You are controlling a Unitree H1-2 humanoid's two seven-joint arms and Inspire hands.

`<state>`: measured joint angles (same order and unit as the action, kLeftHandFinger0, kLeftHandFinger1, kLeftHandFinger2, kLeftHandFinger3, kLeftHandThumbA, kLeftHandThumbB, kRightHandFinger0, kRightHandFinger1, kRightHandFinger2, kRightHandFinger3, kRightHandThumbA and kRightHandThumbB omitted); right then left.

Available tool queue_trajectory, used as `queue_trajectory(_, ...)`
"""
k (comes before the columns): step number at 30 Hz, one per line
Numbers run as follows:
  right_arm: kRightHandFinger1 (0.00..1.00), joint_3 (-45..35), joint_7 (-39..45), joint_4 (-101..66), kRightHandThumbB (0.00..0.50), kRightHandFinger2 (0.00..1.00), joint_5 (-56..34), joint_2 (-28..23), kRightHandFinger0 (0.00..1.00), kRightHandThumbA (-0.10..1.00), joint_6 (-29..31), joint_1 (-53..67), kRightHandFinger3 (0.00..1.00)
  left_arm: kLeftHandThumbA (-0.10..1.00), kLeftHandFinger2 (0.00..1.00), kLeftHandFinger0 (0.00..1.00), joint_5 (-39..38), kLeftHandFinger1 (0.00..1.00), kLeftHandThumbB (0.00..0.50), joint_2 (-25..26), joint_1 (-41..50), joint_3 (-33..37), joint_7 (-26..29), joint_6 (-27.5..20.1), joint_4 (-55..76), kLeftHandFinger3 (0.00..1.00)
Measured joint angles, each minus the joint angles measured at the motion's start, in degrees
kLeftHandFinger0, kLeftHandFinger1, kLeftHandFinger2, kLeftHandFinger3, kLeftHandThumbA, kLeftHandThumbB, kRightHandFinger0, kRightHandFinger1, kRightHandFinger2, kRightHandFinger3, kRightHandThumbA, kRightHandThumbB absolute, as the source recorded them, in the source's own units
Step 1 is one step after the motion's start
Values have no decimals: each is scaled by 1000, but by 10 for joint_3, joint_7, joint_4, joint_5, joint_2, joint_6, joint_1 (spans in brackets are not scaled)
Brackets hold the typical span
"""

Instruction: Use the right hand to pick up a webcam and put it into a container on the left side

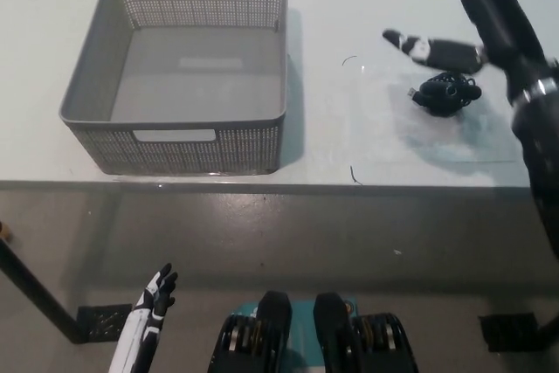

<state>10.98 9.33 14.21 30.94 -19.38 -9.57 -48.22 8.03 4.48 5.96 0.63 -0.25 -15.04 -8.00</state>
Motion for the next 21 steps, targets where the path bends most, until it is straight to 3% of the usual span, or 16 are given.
queue_trajectory(12, 1000, 90, -1, 384, 500, 1000, 24, 15, 1000, 785, -4, -157, 1000, 1000, 1000, 1000, 2, 1000, 0, 0, 14, 0, 0, -2, 1, 1000)
queue_trajectory(21, 1000, 127, -16, 525, 500, 1000, 26, 35, 1000, 776, 19, -217, 1000, 1000, 1000, 1000, 3, 1000, 10, 1, 15, -4, 1, -11, 2, 1000)
